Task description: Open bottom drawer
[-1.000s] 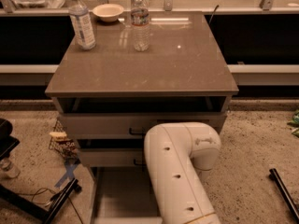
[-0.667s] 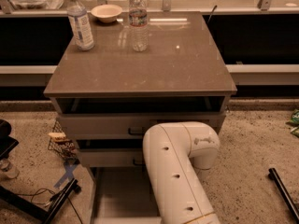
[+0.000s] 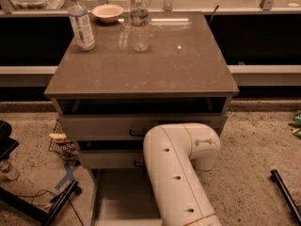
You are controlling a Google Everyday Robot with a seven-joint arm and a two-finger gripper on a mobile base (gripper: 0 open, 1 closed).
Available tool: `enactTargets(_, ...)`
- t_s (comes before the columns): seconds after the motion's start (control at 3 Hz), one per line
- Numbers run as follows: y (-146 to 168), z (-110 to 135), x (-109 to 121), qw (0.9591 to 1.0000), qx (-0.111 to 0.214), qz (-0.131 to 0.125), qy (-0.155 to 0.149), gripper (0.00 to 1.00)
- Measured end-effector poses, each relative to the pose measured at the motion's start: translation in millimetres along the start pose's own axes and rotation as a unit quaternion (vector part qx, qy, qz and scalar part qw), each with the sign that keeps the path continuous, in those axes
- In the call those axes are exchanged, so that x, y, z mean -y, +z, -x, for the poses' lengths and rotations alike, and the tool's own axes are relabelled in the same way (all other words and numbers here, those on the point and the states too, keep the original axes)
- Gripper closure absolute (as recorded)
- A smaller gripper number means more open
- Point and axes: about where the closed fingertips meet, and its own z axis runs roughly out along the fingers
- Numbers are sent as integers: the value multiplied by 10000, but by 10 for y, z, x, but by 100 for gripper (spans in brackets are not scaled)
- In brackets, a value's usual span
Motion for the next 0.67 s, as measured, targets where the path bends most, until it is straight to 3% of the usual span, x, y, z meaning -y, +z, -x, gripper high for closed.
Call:
enactTargets(0.33,8,6,-12,10000,6,11,0,28)
enactTargets(0.67,13,10,-19,10000,9,18,1,5)
